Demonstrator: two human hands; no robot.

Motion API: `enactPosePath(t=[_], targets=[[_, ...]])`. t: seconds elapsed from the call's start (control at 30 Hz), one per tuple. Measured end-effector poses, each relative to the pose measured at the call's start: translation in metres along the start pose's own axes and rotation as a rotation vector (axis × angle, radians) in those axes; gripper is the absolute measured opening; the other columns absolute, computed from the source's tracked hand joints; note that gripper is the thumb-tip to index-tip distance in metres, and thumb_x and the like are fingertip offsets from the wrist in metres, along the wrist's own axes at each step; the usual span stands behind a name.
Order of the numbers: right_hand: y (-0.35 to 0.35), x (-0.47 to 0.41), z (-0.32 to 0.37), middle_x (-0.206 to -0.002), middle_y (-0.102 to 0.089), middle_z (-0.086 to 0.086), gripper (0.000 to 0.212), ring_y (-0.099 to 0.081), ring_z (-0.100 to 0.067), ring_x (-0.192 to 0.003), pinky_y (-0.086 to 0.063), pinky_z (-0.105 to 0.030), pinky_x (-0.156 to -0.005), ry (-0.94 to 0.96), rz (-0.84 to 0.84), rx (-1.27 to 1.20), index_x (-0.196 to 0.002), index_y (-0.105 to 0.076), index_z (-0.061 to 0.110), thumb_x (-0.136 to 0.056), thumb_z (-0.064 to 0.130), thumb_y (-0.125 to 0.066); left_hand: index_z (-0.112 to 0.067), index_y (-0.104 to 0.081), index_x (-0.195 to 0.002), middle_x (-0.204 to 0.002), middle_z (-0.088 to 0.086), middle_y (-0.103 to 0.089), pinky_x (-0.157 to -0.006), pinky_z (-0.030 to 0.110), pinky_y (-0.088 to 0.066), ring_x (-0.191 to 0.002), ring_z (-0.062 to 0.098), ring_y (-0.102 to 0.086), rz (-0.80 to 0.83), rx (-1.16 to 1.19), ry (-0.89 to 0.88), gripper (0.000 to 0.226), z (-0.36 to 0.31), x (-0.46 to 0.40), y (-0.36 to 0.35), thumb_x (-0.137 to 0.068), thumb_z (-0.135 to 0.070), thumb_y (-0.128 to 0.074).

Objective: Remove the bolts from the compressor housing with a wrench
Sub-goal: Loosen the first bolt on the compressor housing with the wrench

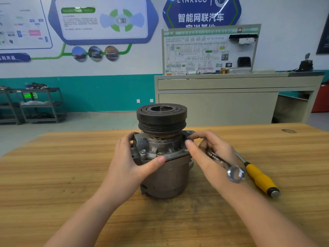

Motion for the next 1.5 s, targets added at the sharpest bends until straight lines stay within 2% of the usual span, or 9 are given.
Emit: enactPosePath(t=[0.23,0.5,0.6,0.8,0.9,1.1,1.23,1.4,1.5], targets=[[0.0003,0.0014,0.0035,-0.064,-0.058,0.006,0.026,-0.053,-0.002,-0.057,-0.038,-0.007,-0.051,0.012,-0.007,0.036,-0.085,-0.065,0.039,-0.09,0.014,-0.062,-0.022,-0.033,-0.142,-0.135,-0.007,-0.045,-0.099,0.029,-0.042,-0.121,0.009,-0.046,0.0,0.0,0.014,0.114,-0.0018,-0.0001,-0.0002,-0.048,-0.079,-0.066],[-0.0009,0.0019,0.0043,-0.061,-0.061,0.003,0.025,-0.056,-0.008,-0.059,-0.039,-0.008,-0.05,-0.024,0.017,0.02,-0.086,-0.065,0.035,-0.09,0.011,-0.058,-0.024,-0.033,-0.141,-0.134,-0.009,-0.045,-0.09,0.019,-0.038,-0.12,0.007,-0.046,0.01,0.0,0.009,0.111,-0.0019,-0.0004,-0.0003,-0.048,-0.077,-0.064],[-0.0018,0.0016,0.0033,-0.051,-0.049,0.007,0.005,-0.047,-0.005,-0.049,-0.036,-0.01,-0.049,-0.052,0.02,-0.016,-0.087,-0.063,0.026,-0.088,0.022,-0.065,-0.026,-0.033,-0.14,-0.133,-0.01,-0.045,-0.086,0.014,-0.038,-0.118,0.006,-0.046,0.01,0.006,0.006,0.108,-0.0015,-0.0003,-0.0003,-0.049,-0.075,-0.065],[-0.0012,0.0016,0.0028,-0.063,-0.063,-0.004,0.026,-0.057,-0.016,-0.058,-0.042,-0.025,-0.051,-0.043,0.034,-0.022,-0.084,-0.061,0.035,-0.092,0.011,-0.057,-0.025,-0.032,-0.142,-0.134,-0.01,-0.045,-0.084,0.012,-0.036,-0.119,0.006,-0.045,0.011,-0.011,-0.001,0.11,-0.0019,0.0002,-0.0005,-0.05,-0.076,-0.064],[-0.0026,0.0013,0.0008,-0.049,-0.048,0.004,0.007,-0.043,-0.009,-0.046,-0.034,-0.015,-0.046,-0.071,0.023,-0.044,-0.084,-0.06,0.029,-0.087,0.026,-0.066,-0.025,-0.032,-0.142,-0.134,-0.01,-0.045,-0.083,0.011,-0.036,-0.119,0.005,-0.044,0.015,-0.007,0.003,0.109,-0.0015,-0.0001,-0.0008,-0.05,-0.075,-0.064],[-0.0015,0.001,0.0035,-0.058,-0.053,-0.013,0.018,-0.044,-0.015,-0.049,-0.029,-0.015,-0.046,-0.008,0.012,0.053,-0.081,-0.06,0.032,-0.089,0.017,-0.063,-0.027,-0.034,-0.139,-0.131,-0.011,-0.046,-0.081,0.01,-0.037,-0.114,0.001,-0.047,0.003,0.011,-0.007,0.106,-0.0036,0.0003,-0.0001,-0.049,-0.074,-0.065],[-0.0014,0.0003,-0.0004,-0.056,-0.051,-0.006,0.011,-0.043,-0.016,-0.051,-0.03,-0.017,-0.046,-0.069,-0.009,-0.004,-0.079,-0.061,0.029,-0.083,0.027,-0.071,-0.03,-0.033,-0.137,-0.13,-0.013,-0.045,-0.075,0.005,-0.037,-0.109,-0.013,-0.044,0.005,0.022,-0.013,0.102,-0.0044,0.0001,-0.0001,-0.05,-0.072,-0.066],[-0.0029,0.0007,-0.0022,-0.04,-0.036,0.011,0.024,-0.034,-0.004,-0.04,-0.026,-0.012,-0.043,-0.055,0.027,0.038,-0.082,-0.06,0.038,-0.085,0.014,-0.065,-0.029,-0.033,-0.138,-0.132,-0.012,-0.044,-0.08,0.009,-0.036,-0.113,-0.001,-0.046,0.002,0.014,-0.006,0.105,-0.0024,0.0007,0.0004,-0.049,-0.074,-0.066],[-0.0031,0.001,-0.0035,-0.041,-0.043,0.008,0.014,-0.035,-0.004,-0.04,-0.026,-0.016,-0.042,-0.085,0.019,0.021,-0.084,-0.057,0.034,-0.083,0.034,-0.07,-0.031,-0.033,-0.137,-0.131,-0.012,-0.045,-0.08,0.009,-0.037,-0.113,-0.005,-0.046,0.0,0.027,-0.011,0.103,-0.0017,0.0001,0.0003,-0.05,-0.073,-0.067]])
Point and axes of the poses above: each hand's wrist, its own x-axis away from the middle knuckle, its own y-axis out of the back of the hand, z = x × y, the point moved 4 cm from there along -x, towards the middle knuckle
